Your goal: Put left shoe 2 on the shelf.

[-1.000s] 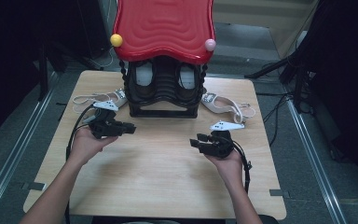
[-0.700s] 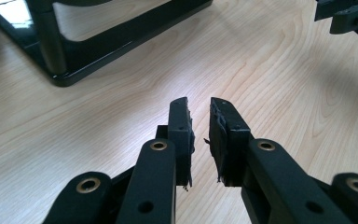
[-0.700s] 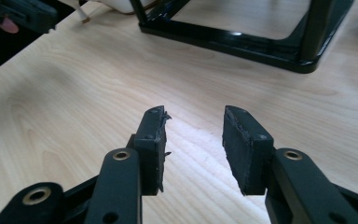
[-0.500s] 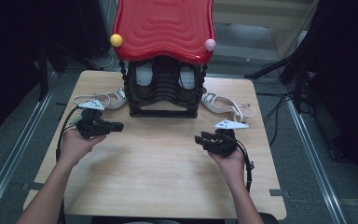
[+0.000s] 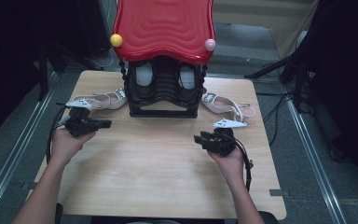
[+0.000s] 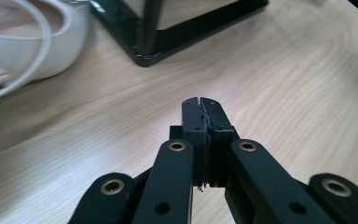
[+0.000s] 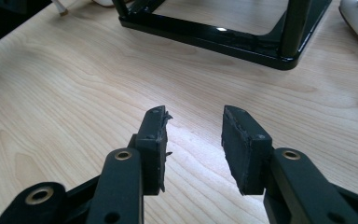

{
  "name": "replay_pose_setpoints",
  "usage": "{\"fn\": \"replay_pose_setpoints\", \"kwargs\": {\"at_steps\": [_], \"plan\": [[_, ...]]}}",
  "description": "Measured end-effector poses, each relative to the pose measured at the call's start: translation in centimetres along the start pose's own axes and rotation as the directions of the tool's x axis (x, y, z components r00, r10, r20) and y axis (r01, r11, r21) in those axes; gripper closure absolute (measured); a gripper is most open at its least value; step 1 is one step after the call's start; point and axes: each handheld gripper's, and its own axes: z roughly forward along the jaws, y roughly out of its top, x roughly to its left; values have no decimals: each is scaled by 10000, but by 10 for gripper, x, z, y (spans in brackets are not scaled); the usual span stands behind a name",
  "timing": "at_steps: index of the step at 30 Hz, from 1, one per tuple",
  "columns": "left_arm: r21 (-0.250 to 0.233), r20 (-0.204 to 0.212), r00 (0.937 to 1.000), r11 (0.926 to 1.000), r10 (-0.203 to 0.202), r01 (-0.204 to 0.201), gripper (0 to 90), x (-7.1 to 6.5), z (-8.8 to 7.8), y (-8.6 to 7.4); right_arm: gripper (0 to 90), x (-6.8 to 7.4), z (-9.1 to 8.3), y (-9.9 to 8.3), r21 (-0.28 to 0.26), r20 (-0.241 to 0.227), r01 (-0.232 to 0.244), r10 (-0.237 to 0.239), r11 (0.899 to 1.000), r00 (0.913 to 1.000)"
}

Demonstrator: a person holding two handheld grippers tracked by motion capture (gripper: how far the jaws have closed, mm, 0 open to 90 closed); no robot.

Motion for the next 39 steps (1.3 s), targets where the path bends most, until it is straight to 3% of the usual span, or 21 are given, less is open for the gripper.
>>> {"fn": "replay_pose_setpoints", "kwargs": {"at_steps": [9,14,18,31,34,39], "plan": [[-311,-544,9957,9968,-747,731,900,32,-3,-9,614,0,6,2,168,-58,96,-95,9998,9999],[-584,-767,9951,9966,-624,580,900,35,8,-1,614,1,9,3,283,-52,161,-160,9995,9999],[-451,-983,9942,9982,-437,394,900,37,21,10,614,1,7,3,220,10,105,-105,9997,9999],[-471,-1196,9899,9963,-768,716,900,62,59,22,611,1,4,2,106,52,13,-13,9999,10000],[-707,-1258,9882,9943,-880,795,900,63,64,23,611,1,2,0,103,86,38,-39,9999,10000],[-494,-1527,9856,9966,-727,659,900,62,74,28,611,2,0,-3,163,155,-9,7,9999,9999]]}}
